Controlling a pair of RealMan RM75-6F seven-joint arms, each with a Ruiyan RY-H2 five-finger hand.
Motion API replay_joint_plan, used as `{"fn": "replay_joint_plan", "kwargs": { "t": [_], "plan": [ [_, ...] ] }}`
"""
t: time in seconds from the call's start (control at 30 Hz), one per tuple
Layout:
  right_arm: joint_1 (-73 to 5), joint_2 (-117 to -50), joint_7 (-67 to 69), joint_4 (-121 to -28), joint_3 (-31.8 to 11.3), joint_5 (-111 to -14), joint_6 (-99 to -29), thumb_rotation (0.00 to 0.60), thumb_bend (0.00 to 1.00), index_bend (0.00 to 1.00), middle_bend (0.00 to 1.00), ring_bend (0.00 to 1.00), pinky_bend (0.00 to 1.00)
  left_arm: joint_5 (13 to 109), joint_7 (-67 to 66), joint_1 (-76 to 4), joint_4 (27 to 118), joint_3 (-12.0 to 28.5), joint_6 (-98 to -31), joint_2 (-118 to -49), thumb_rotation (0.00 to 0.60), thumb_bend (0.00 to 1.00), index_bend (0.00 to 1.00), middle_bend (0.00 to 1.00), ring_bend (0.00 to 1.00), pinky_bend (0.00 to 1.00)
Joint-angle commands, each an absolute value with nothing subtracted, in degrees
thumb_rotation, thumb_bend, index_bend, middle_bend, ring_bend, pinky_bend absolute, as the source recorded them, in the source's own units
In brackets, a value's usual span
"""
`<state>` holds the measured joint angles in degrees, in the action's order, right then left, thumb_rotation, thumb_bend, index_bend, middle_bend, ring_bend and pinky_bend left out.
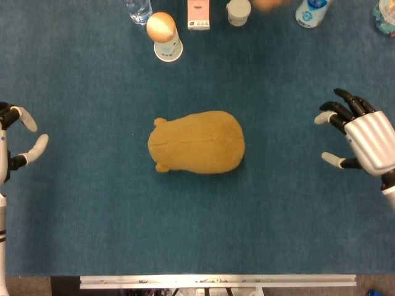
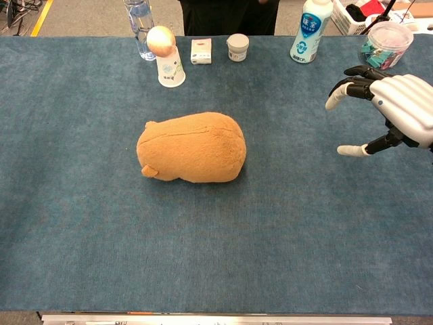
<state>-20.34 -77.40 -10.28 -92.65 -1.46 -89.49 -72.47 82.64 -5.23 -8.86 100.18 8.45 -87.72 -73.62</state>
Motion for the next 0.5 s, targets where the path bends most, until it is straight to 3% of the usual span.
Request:
{"fn": "replay_joint_plan", "kwargs": {
  "t": [0.03, 0.5],
  "plan": [
    [-20.41, -77.49, -10.42, -92.63, -1.41, -89.42, -72.19, 0.600, 0.00, 0.39, 0.31, 0.11, 0.22, 82.75, -5.15, -8.84, 100.22, 8.47, -87.89, -73.59, 0.600, 0.20, 0.61, 0.57, 0.39, 0.50],
    [-20.38, -77.81, -10.93, -92.76, -1.27, -89.19, -71.83, 0.600, 0.00, 0.39, 0.31, 0.11, 0.22, 83.15, -4.83, -8.80, 100.41, 8.38, -88.29, -73.56, 0.600, 0.20, 0.61, 0.57, 0.39, 0.50]
  ]
}}
